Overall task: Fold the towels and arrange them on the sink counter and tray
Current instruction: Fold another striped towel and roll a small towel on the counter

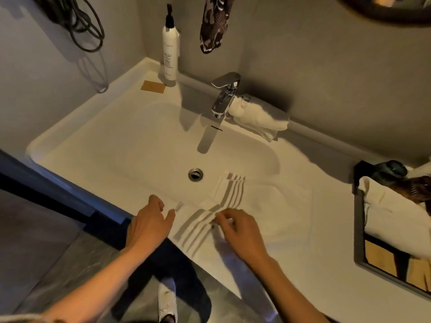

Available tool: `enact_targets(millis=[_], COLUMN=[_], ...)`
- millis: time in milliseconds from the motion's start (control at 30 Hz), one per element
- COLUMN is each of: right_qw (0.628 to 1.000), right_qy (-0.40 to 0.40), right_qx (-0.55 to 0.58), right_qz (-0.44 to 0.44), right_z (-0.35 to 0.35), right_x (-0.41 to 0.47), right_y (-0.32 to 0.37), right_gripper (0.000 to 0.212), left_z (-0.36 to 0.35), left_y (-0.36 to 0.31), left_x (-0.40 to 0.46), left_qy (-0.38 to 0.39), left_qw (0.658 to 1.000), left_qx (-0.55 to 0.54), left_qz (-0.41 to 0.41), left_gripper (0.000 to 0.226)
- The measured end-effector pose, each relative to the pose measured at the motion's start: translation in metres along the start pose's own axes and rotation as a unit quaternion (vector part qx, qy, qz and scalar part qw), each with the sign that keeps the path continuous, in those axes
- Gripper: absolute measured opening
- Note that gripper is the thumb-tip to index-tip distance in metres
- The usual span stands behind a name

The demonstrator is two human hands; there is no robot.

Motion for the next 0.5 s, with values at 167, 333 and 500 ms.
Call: enact_targets(millis=[167,333,500], right_qw=[0.91,0.858,0.885], right_qy=[-0.257,-0.176,-0.218], right_qx=[-0.085,0.093,0.095], right_qz=[-0.315,-0.474,-0.399], right_z=[0.147,0.128,0.15], right_x=[-0.026,-0.034,-0.05], right_y=[-0.14,-0.211,-0.216], right_gripper=[0.055,0.068,0.034], left_z=[-0.016,-0.121,-0.14], left_y=[-0.077,-0.084,-0.088], left_x=[0.067,0.128,0.128], left_qy=[0.041,0.262,0.303], left_qw=[0.995,0.959,0.937], left_qx=[0.003,0.103,0.163], left_qz=[-0.095,0.041,0.066], left_gripper=[0.018,0.108,0.089])
Point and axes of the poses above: each hand's wrist, its own x-axis towards the middle knuckle, its own z-axis out of the back of the hand, y = z × x, the point moved 10 cm from there along x, towards the middle knuckle, and after that the axes turned 13 degrees about y, right-handed, at the moved point
